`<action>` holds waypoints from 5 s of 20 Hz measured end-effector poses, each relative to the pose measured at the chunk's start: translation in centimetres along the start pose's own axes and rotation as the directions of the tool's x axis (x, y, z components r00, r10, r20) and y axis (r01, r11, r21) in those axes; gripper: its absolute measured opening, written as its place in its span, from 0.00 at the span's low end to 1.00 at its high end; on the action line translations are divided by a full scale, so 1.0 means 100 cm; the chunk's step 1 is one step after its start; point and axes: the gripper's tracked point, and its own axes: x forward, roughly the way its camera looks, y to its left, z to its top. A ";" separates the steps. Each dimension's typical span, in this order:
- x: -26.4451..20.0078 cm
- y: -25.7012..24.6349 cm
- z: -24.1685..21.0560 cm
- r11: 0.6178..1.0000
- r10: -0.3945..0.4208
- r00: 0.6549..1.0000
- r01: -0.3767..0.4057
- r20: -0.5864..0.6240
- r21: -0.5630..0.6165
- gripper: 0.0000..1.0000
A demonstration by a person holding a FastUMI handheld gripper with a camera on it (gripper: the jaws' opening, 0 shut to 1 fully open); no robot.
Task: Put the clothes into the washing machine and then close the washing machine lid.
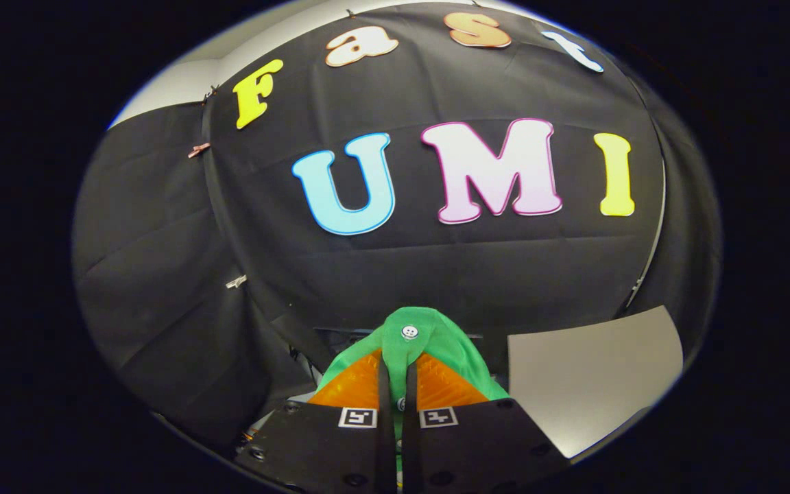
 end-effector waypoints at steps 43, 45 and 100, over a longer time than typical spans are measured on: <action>0.197 -0.038 -0.278 0.970 -0.238 0.933 0.214 -0.269 -0.116 1.00; 0.181 -0.030 -0.261 0.974 -0.217 0.952 0.196 -0.215 -0.116 1.00; 0.194 -0.023 -0.094 0.984 -0.164 0.986 0.164 0.010 -0.072 1.00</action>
